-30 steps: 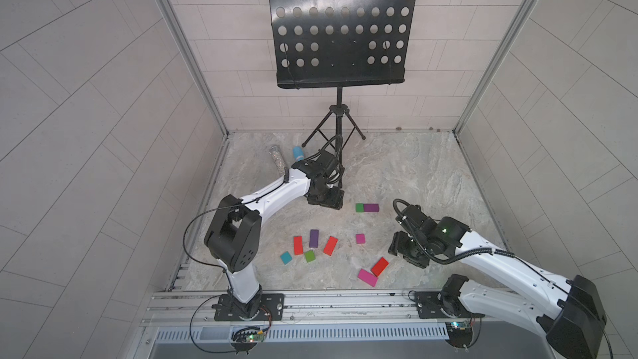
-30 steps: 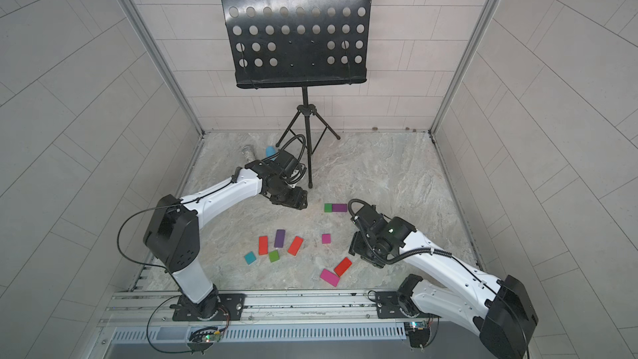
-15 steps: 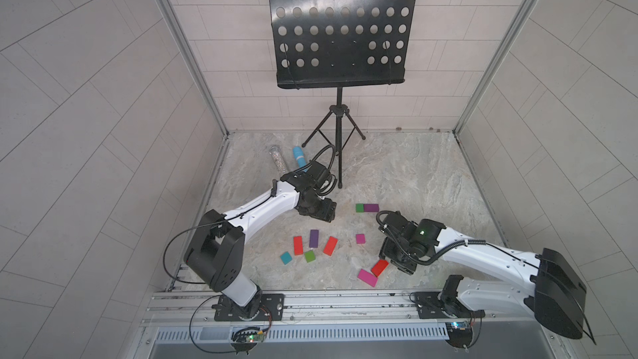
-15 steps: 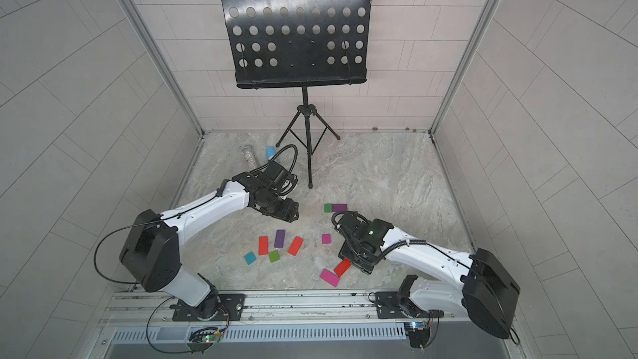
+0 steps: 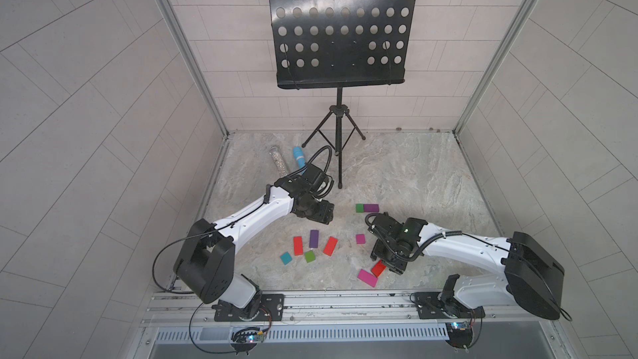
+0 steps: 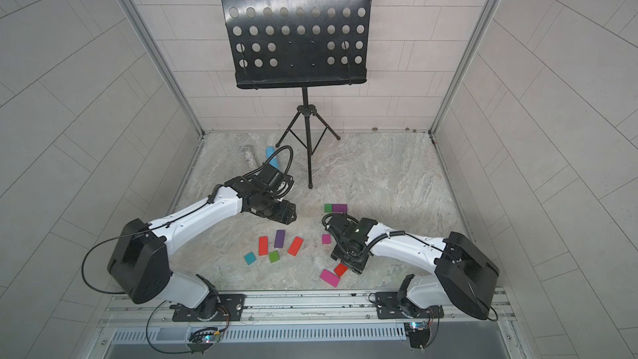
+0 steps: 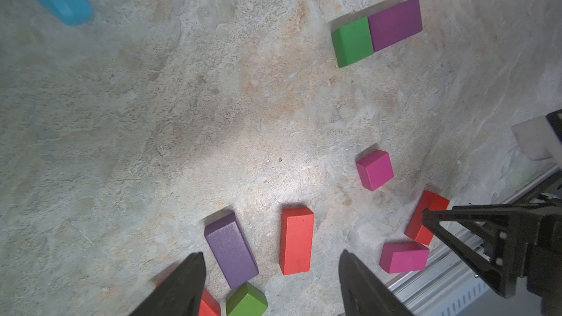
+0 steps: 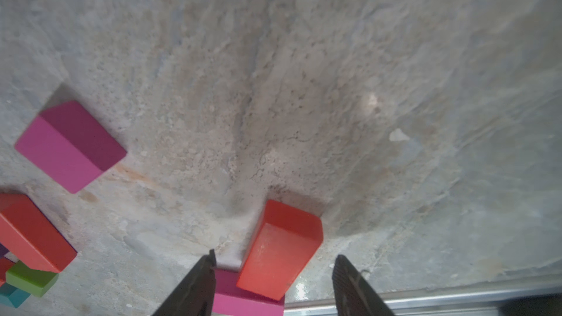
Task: Assemble the number 7 with building blocks
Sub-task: Pick up the building block from the center of the board.
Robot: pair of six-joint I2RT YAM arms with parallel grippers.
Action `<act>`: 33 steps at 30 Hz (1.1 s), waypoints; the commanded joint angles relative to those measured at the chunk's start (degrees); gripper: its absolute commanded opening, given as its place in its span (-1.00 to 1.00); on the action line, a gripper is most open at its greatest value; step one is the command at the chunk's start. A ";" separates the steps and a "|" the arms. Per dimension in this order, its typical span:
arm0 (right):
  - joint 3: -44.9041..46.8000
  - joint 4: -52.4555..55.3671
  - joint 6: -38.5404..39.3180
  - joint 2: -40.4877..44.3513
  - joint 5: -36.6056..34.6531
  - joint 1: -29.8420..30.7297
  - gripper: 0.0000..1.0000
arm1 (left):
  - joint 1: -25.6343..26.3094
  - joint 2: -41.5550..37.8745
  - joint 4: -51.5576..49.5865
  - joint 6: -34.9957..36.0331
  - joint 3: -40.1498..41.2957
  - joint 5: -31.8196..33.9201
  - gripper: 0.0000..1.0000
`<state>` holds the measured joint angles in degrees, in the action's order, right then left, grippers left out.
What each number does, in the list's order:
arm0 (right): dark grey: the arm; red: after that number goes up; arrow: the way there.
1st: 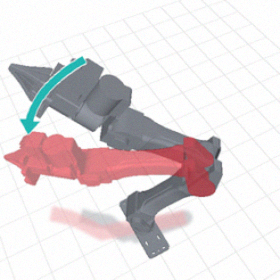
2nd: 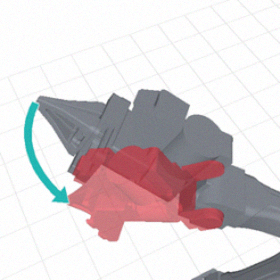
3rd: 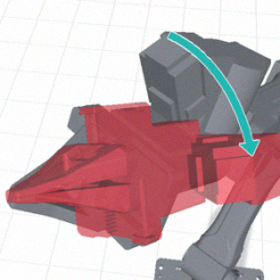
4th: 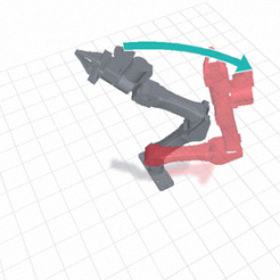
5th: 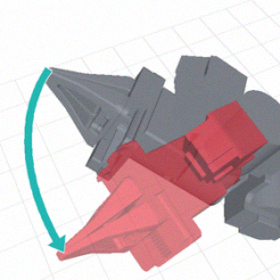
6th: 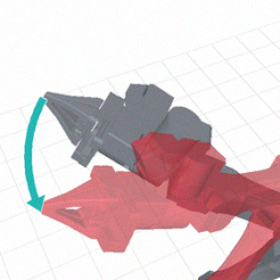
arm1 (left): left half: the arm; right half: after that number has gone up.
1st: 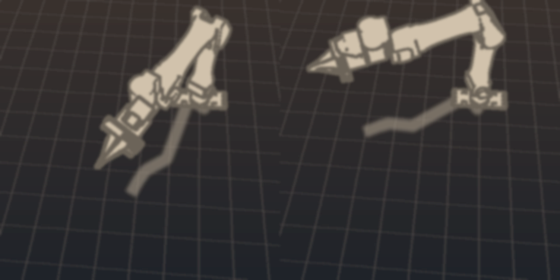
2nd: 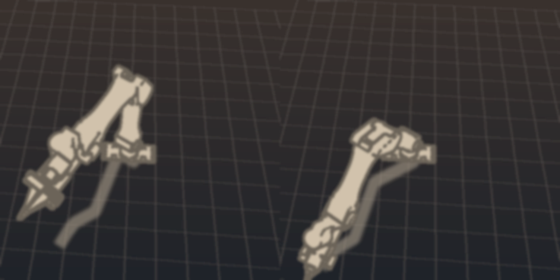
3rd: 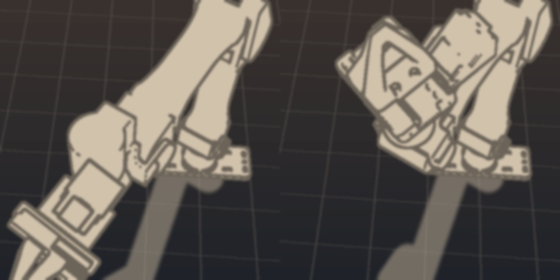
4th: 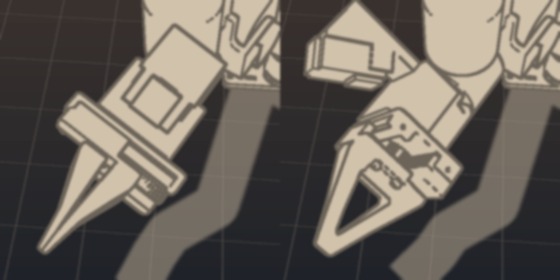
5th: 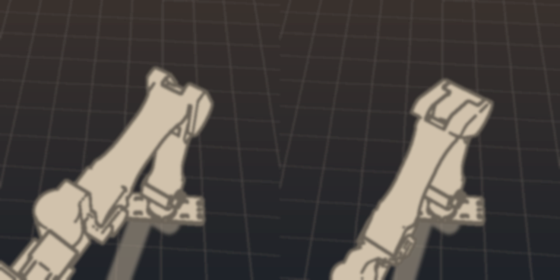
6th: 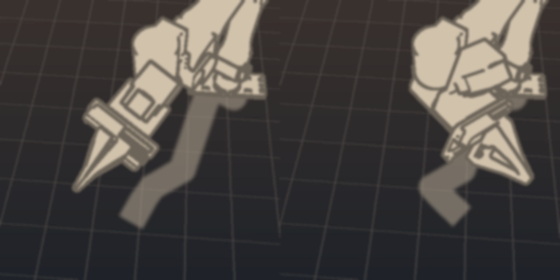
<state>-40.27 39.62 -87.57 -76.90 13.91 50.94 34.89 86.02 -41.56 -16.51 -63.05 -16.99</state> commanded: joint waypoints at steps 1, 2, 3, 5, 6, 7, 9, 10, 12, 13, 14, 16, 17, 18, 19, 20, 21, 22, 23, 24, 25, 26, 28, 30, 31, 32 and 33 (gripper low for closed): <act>-1.30 0.50 -2.10 -1.39 -0.02 0.81 0.22 | 0.00 -1.25 0.43 0.18 0.87 0.47 0.52; -1.43 0.72 -2.07 -1.56 0.10 0.91 0.20 | 0.00 -1.44 0.34 0.33 0.90 0.56 0.52; -1.43 0.89 -2.12 -1.52 0.22 1.08 0.19 | -0.06 -1.55 0.34 0.34 1.08 0.74 0.52; -0.89 0.77 -2.53 -1.39 0.45 1.10 0.17 | 0.00 -1.89 0.55 0.24 1.53 1.00 0.52; -0.56 0.55 -2.77 -1.39 0.48 1.10 0.16 | -0.01 -1.99 0.76 0.17 1.73 0.94 0.52; -0.34 0.10 -2.87 -1.40 0.43 1.09 0.15 | -0.03 -1.91 0.91 0.04 1.80 0.92 0.52; 0.05 -0.97 -3.03 -2.11 0.75 1.10 0.10 | 0.04 -1.59 0.88 -0.03 1.79 0.75 0.52; 0.18 -1.48 -2.96 -2.66 1.07 1.09 0.08 | 0.00 -1.57 0.87 -0.02 1.74 0.65 0.52; 0.23 -2.42 -2.79 -3.79 1.60 1.11 0.07 | 0.00 -1.53 0.87 -0.14 1.72 0.56 0.52; 0.08 -2.44 -2.35 -4.40 1.65 1.03 0.07 | -0.01 -1.44 0.87 -0.15 1.65 0.55 0.52; -0.09 -2.44 -1.74 -5.02 1.71 0.88 0.07 | -0.05 -1.43 0.78 -0.03 1.53 0.76 0.52; -0.42 -2.05 -0.86 -6.26 1.81 0.52 0.06 | 0.00 -1.30 0.51 -0.04 1.27 0.91 0.52; -0.51 -1.66 -0.59 -6.65 1.79 0.29 0.06 | 0.04 -1.29 0.41 -0.01 1.17 1.02 0.52; -0.49 -1.31 -0.37 -6.84 1.74 0.13 0.05 | 0.00 -1.31 0.34 -0.01 1.17 1.02 0.52; -0.32 -1.23 -0.34 -6.70 1.68 0.03 -0.02 | 0.00 -1.42 0.25 -0.04 1.18 1.15 0.52; -0.16 -1.21 -0.39 -6.39 1.41 -0.13 -0.10 | 0.05 -1.44 0.24 -0.07 1.23 1.18 0.52; -0.07 -1.00 -0.32 -6.05 1.08 -0.33 -0.16 | 0.00 -1.54 0.34 -0.17 1.35 1.28 0.52; -0.22 -0.55 -0.15 -5.66 0.52 -0.53 -0.21 | -0.01 -1.54 0.36 -0.19 1.46 1.26 0.52; -0.41 0.16 0.09 -5.25 0.04 -0.67 -0.28 | -0.05 -1.50 0.34 -0.27 1.52 1.26 0.52; -0.69 0.90 0.41 -4.75 -0.53 -0.90 -0.34 | 0.01 -1.48 0.34 -0.27 1.48 1.26 0.52; -0.92 1.27 0.96 -4.29 -1.01 -1.16 -0.39 | -0.01 -1.44 0.34 -0.36 1.46 1.39 0.53; -1.31 1.72 1.45 -3.91 -1.34 -1.40 -0.41 | 0.00 -1.42 0.33 -0.36 1.44 1.35 0.52; -2.19 3.10 3.20 -2.79 -2.57 -2.54 -0.45 | -0.04 -1.21 0.25 -0.45 1.37 1.51 0.52; -3.26 4.60 5.95 -1.25 -3.83 -5.05 -0.46 | -0.01 -1.13 -0.01 -0.46 1.13 1.53 0.53; -4.20 5.75 8.26 -0.32 -4.79 -6.92 -0.47 | -0.04 -1.04 -0.10 -0.47 1.08 1.61 0.52; -5.25 7.22 10.65 0.53 -5.67 -9.06 -0.48 | 0.03 -1.07 -0.10 -0.45 1.02 1.74 0.52; -6.62 8.96 14.02 1.41 -6.53 -11.80 -0.48 | 0.00 -1.11 -0.25 -0.50 0.93 1.70 0.52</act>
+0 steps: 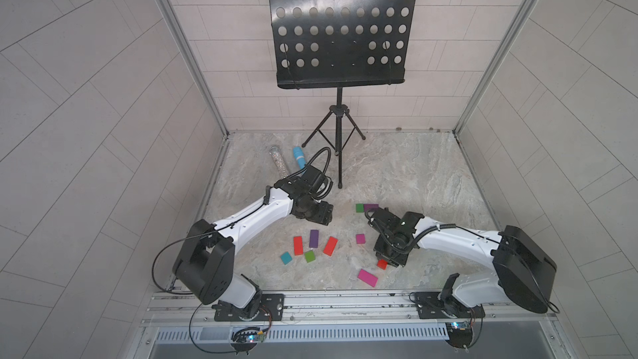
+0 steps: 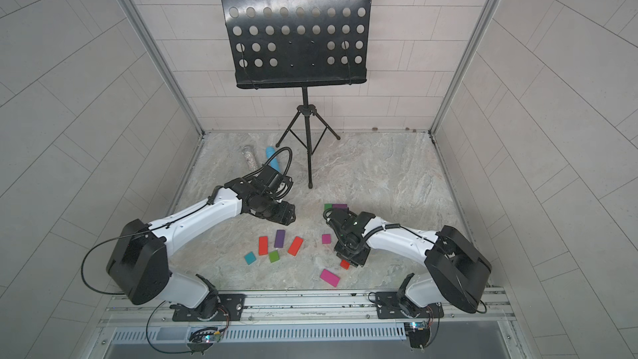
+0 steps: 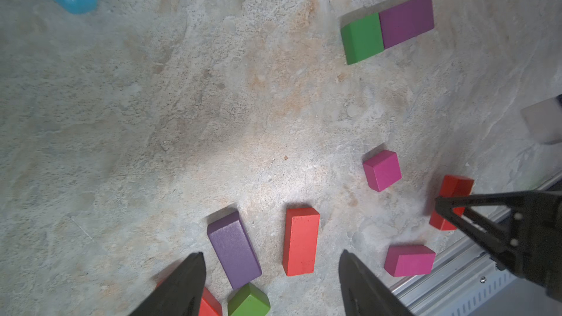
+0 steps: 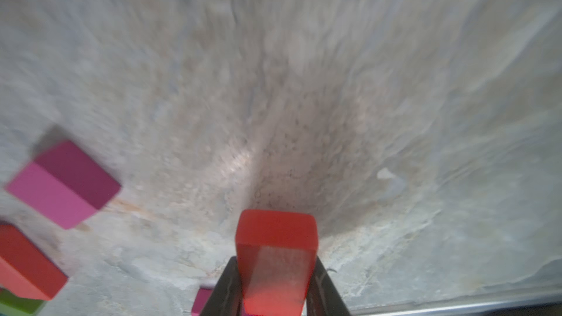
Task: Assemble the number 7 with building blocks
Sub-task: Pick up the building block from the center of the board, then place the building block at the center of the board.
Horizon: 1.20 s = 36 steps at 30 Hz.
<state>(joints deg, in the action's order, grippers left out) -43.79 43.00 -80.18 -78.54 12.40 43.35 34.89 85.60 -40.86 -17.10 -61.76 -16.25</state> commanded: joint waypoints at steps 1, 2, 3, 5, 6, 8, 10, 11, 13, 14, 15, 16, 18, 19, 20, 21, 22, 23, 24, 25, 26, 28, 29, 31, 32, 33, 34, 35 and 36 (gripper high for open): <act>-4.66 6.66 10.39 3.93 -5.40 -7.17 -0.48 | -0.03 -0.69 -1.06 0.04 -0.46 1.00 0.52; -6.03 7.69 13.81 4.46 -5.63 -9.89 -0.48 | -0.07 -0.67 -1.01 -0.08 -0.41 0.91 0.52; -8.15 9.20 17.77 4.92 -6.93 -12.82 -0.48 | -0.02 -0.56 -0.76 -0.29 -0.46 0.52 0.52; -12.07 10.20 26.88 4.47 -10.13 -16.80 -0.48 | -0.10 -0.42 0.00 -0.92 -0.41 -1.05 0.52; -14.20 11.17 31.59 3.28 -11.11 -18.58 -0.48 | -0.06 -0.26 0.72 -1.30 -0.38 -2.66 0.52; -19.06 13.36 39.53 -0.74 -10.86 -21.29 -0.47 | -0.07 0.24 2.02 -2.35 -0.21 -5.17 0.52; -23.64 15.83 47.11 -6.08 -10.39 -22.65 -0.47 | -0.09 0.53 2.94 -3.36 -0.10 -6.22 0.52; -25.22 16.33 49.96 -8.35 -10.45 -22.71 -0.47 | -0.09 0.73 3.16 -3.70 -0.17 -6.34 0.51; -27.29 15.90 54.45 -12.82 -10.18 -22.70 -0.52 | -0.09 1.25 2.87 -3.90 -0.64 -6.08 0.51; -27.69 15.20 55.65 -14.17 -10.08 -22.70 -0.53 | -0.09 1.41 2.48 -3.82 -1.04 -5.89 0.51; -27.84 14.07 56.58 -15.29 -9.93 -22.72 -0.54 | -0.09 1.79 2.00 -3.66 -1.54 -5.59 0.51; -27.76 12.81 57.24 -16.07 -9.96 -22.71 -0.54 | -0.08 2.01 1.63 -3.61 -1.96 -5.16 0.51; -27.58 11.22 58.24 -17.38 -9.07 -22.74 -0.54 | -0.09 2.67 1.31 -3.55 -2.60 -4.60 0.51; -27.59 10.76 58.50 -18.05 -8.53 -22.76 -0.54 | -0.08 3.17 1.31 -3.64 -2.87 -4.73 0.51; -27.66 10.49 58.84 -18.57 -8.07 -22.79 -0.54 | -0.09 3.57 1.39 -3.85 -3.11 -4.88 0.52; -27.50 10.08 59.06 -19.07 -7.92 -22.74 -0.54 | -0.09 4.15 1.63 -4.14 -3.37 -5.13 0.51; -27.28 9.50 59.25 -19.42 -7.84 -22.79 -0.54 | -0.09 4.82 1.97 -4.53 -3.66 -5.39 0.52; -27.14 8.98 59.42 -19.76 -7.66 -22.80 -0.54 | -0.05 5.41 2.23 -4.82 -3.87 -5.80 0.52; -27.05 8.52 59.39 -20.14 -7.44 -22.85 -0.54 | -0.09 6.03 2.51 -5.17 -4.09 -6.21 0.51; -27.13 8.09 59.35 -20.62 -7.07 -22.80 -0.54 | -0.13 6.66 2.87 -5.46 -4.28 -6.54 0.52; -27.27 7.82 59.27 -21.08 -6.75 -22.79 -0.54 | -0.07 7.12 3.14 -5.69 -4.42 -6.92 0.51; -27.55 7.22 58.84 -22.18 -6.17 -22.80 -0.54 | -0.07 8.07 3.42 -6.12 -4.88 -7.26 0.51; -27.64 7.02 58.70 -22.70 -6.19 -22.79 -0.54 | -0.08 8.43 3.42 -6.22 -5.05 -7.32 0.51; -27.75 6.76 58.38 -24.03 -6.28 -22.79 -0.55 | -0.09 9.07 3.33 -6.28 -5.39 -7.26 0.51; -27.77 6.62 58.31 -24.54 -6.16 -22.81 -0.55 | -0.06 9.30 3.37 -6.30 -5.58 -7.35 0.51; -27.92 6.40 58.14 -25.09 -5.97 -22.79 -0.55 | -0.05 9.42 3.43 -6.32 -5.73 -7.22 0.51; -28.01 6.00 57.99 -25.54 -5.60 -22.79 -0.55 | -0.09 9.58 3.45 -6.39 -5.80 -7.22 0.51; -28.09 5.61 57.72 -25.90 -5.47 -22.79 -0.55 | -0.11 9.75 3.54 -6.38 -5.90 -7.19 0.51; -28.32 5.25 57.38 -26.19 -5.17 -22.79 -0.55 | -0.09 9.85 3.56 -6.43 -6.07 -7.22 0.51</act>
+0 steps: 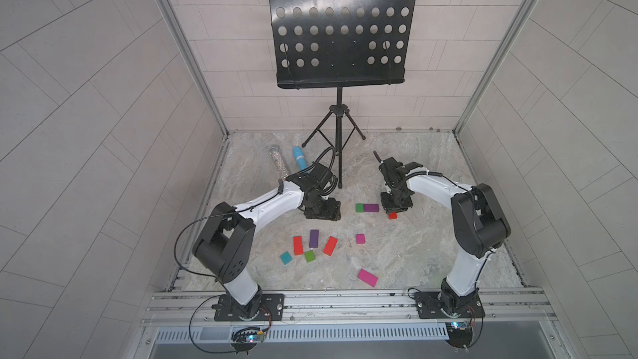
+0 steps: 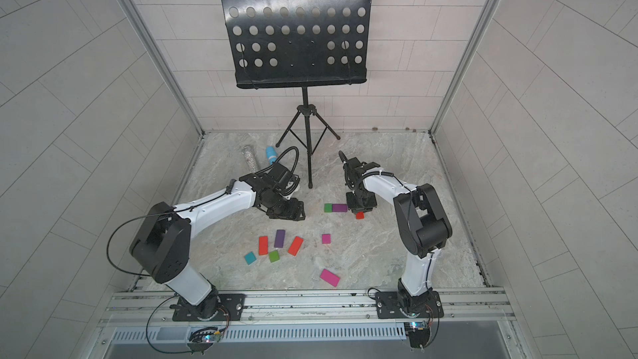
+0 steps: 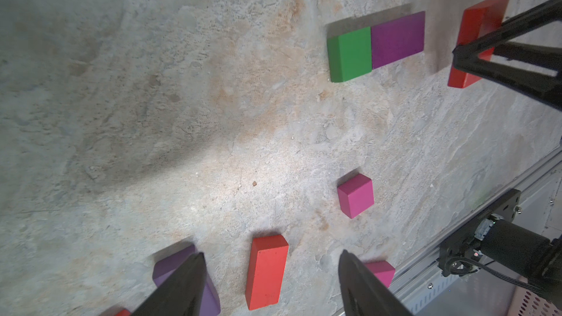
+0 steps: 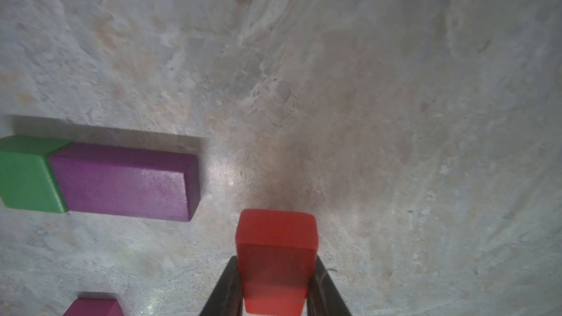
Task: Assemble the number 7 with building blocks
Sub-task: Place the building block at the center of the board.
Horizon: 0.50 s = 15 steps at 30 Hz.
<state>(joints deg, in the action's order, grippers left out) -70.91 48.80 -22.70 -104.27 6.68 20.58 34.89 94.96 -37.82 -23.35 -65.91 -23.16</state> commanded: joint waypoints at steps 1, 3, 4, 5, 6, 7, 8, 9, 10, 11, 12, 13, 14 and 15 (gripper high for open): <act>-1.48 -0.74 -0.37 -0.83 0.85 -0.02 -0.55 | -0.05 0.82 0.38 -0.21 -2.03 -0.32 0.51; -2.02 -0.73 -0.93 -1.50 1.16 -0.01 -0.55 | -0.07 1.10 0.38 -0.29 -2.19 -0.40 0.51; -2.20 -0.76 -1.16 -1.79 1.19 -0.01 -0.55 | -0.09 1.27 0.39 -0.37 -2.21 -0.48 0.51; -2.23 -0.75 -1.38 -2.02 1.23 -0.03 -0.55 | -0.09 1.36 0.38 -0.38 -2.20 -0.49 0.51; -2.29 -0.78 -1.55 -2.24 1.16 -0.01 -0.55 | -0.09 1.37 0.39 -0.46 -2.21 -0.45 0.51; -2.25 -0.80 -1.68 -2.47 1.15 -0.02 -0.55 | -0.09 1.37 0.49 -0.56 -2.08 -0.40 0.51; -2.21 -0.96 -1.89 -2.58 1.13 -0.03 -0.55 | -0.14 1.38 0.56 -0.64 -2.02 -0.40 0.51; -2.21 -1.15 -1.99 -2.81 1.30 -0.06 -0.54 | -0.07 1.43 0.66 -0.64 -1.98 -0.44 0.51; -2.21 -1.20 -2.15 -2.95 1.38 -0.08 -0.54 | -0.09 1.46 0.65 -0.71 -1.94 -0.48 0.51; -2.21 -1.20 -2.20 -3.11 1.57 0.05 -0.53 | -0.09 1.54 0.68 -0.73 -1.88 -0.49 0.51; -2.21 -1.09 -2.26 -3.22 1.63 0.05 -0.51 | -0.14 1.63 0.68 -0.73 -2.02 -0.58 0.51; -2.08 -0.99 -2.34 -3.31 1.68 0.08 -0.50 | -0.09 1.71 0.65 -0.75 -2.02 -0.71 0.51; -1.83 -0.96 -2.45 -3.23 1.67 0.08 -0.48 | -0.09 1.72 0.65 -0.73 -1.99 -0.73 0.51; -1.56 -0.98 -2.60 -3.16 1.61 0.07 -0.46 | -0.09 1.60 0.66 -0.79 -2.03 -0.67 0.51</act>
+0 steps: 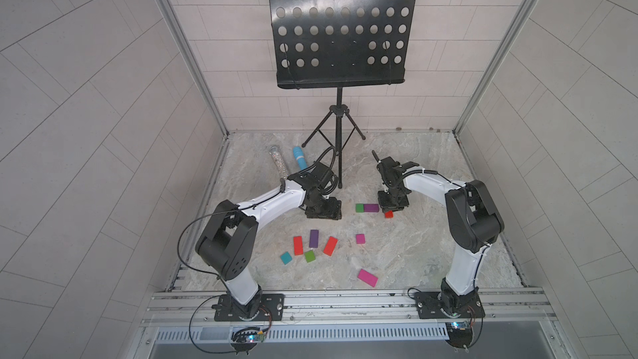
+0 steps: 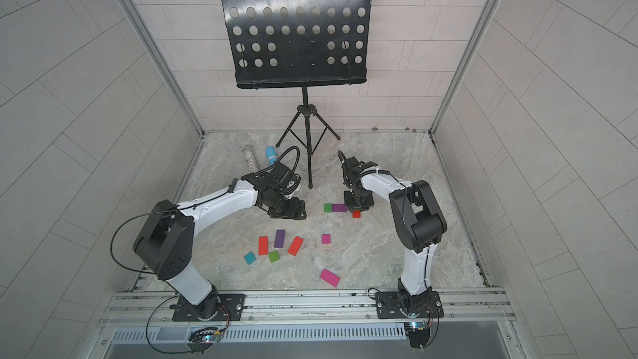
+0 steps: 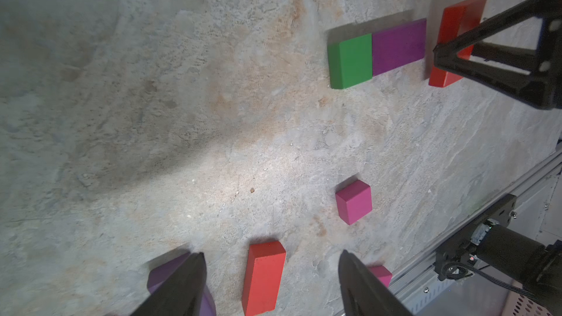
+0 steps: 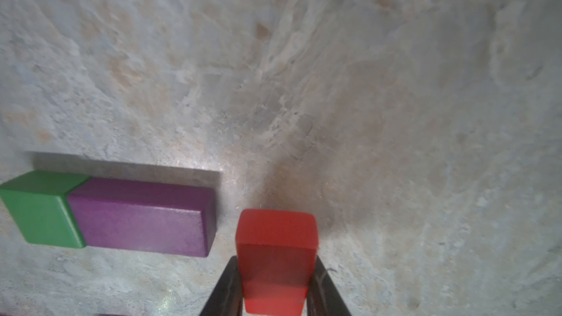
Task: Assemble the number 7 with building blocks
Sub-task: Place the building block at the center of the board.
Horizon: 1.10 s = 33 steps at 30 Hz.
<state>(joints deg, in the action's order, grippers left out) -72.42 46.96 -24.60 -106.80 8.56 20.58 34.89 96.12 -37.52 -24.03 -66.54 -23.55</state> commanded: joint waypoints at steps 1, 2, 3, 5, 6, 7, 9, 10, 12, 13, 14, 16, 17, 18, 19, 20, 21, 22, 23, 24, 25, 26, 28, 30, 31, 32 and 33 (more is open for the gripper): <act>0.24 0.89 -0.76 -0.59 -0.30 0.08 -0.45 | -0.09 0.43 0.43 -0.15 -1.40 -0.36 0.51; 0.48 0.93 -0.80 -0.43 -0.25 0.07 -0.42 | -0.08 0.52 0.43 -0.18 -1.40 -0.36 0.51; 0.69 0.77 -0.90 -0.38 -0.06 0.08 -0.39 | -0.08 0.56 0.52 -0.14 -1.35 -0.44 0.51; 0.95 0.78 -1.05 -0.33 0.10 0.06 -0.36 | -0.05 0.76 0.52 -0.15 -1.46 -0.61 0.51; 0.97 0.77 -1.15 -0.34 0.17 0.08 -0.33 | -0.09 0.90 0.57 -0.14 -1.57 -0.70 0.51; 0.97 0.85 -1.25 -0.28 0.22 0.05 -0.30 | -0.09 0.92 0.52 -0.14 -1.56 -0.84 0.51; 1.06 0.90 -1.41 -0.04 0.23 0.08 -0.23 | -0.03 1.00 0.54 -0.16 -1.57 -0.88 0.51; 0.97 0.96 -1.46 0.15 0.21 0.07 -0.18 | -0.09 1.01 0.56 -0.15 -1.57 -0.93 0.51; 0.88 1.28 -1.92 0.74 0.06 0.03 -0.07 | -0.05 0.92 0.53 -0.14 -1.56 -0.93 0.51; 0.80 1.44 -2.19 1.16 -0.09 0.07 -0.02 | -0.04 0.93 0.52 -0.02 -1.55 -0.88 0.51; 0.79 1.45 -2.48 1.63 -0.16 0.08 0.00 | -0.09 0.92 0.54 -0.05 -1.57 -0.89 0.51; 0.81 1.30 -3.27 2.91 -0.05 0.03 0.06 | -0.09 0.92 0.64 -0.09 -1.57 -0.80 0.51; 0.79 1.31 -3.58 3.61 0.13 0.07 0.07 | -0.09 0.92 0.61 -0.05 -1.57 -0.79 0.51; 0.90 1.43 -3.93 4.36 0.26 0.08 0.07 | -0.09 0.96 0.65 -0.05 -1.65 -0.79 0.51; 1.01 1.62 -4.20 4.87 0.32 0.14 0.07 | -0.09 0.92 0.67 -0.08 -1.57 -0.79 0.51; 1.29 1.65 -4.49 5.71 0.24 0.14 0.07 | -0.10 0.92 0.60 -0.06 -1.56 -0.79 0.51; 1.77 1.81 -4.64 6.44 0.02 0.16 0.07 | -0.10 0.82 0.69 -0.10 -1.53 -0.72 0.51; 2.20 1.73 -4.84 7.04 -0.27 0.16 0.07 | -0.08 0.78 0.61 -0.05 -1.47 -0.65 0.51; 2.72 1.69 -5.00 7.50 -0.30 0.15 0.05 | -0.09 0.72 0.69 -0.08 -1.38 -0.60 0.51; 3.26 1.64 -5.10 7.82 -0.22 0.16 0.03 | -0.09 0.65 0.77 -0.18 -1.30 -0.56 0.51; 3.65 1.47 -5.17 8.00 -0.05 0.23 0.02 | -0.09 0.65 0.84 -0.16 -1.18 -0.58 0.51; 3.99 1.27 -5.33 8.05 0.05 0.25 0.01 | -0.09 0.71 0.95 -0.19 -1.13 -0.62 0.51; 4.37 1.04 -5.59 7.72 -0.03 0.38 0.00 | -0.09 0.79 0.96 -0.16 -1.04 -0.63 0.51; 4.35 0.78 -5.95 7.12 -0.20 0.54 -0.01 | -0.09 0.92 1.09 -0.30 -1.04 -0.71 0.51; 4.24 0.69 -5.97 6.88 -0.21 0.59 -0.02 | -0.09 0.92 1.04 -0.27 -1.04 -0.71 0.51; 4.14 0.61 -5.92 6.71 -0.33 0.69 -0.02 | -0.10 0.92 1.11 -0.26 -1.00 -0.73 0.51; 3.92 0.55 -5.90 6.40 -0.47 0.66 -0.02 | -0.09 0.82 1.04 -0.23 -1.04 -0.73 0.51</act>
<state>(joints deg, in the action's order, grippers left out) -68.31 46.92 -29.69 -99.70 8.84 20.86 34.89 96.47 -36.67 -24.21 -66.54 -24.32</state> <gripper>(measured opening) 0.493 0.756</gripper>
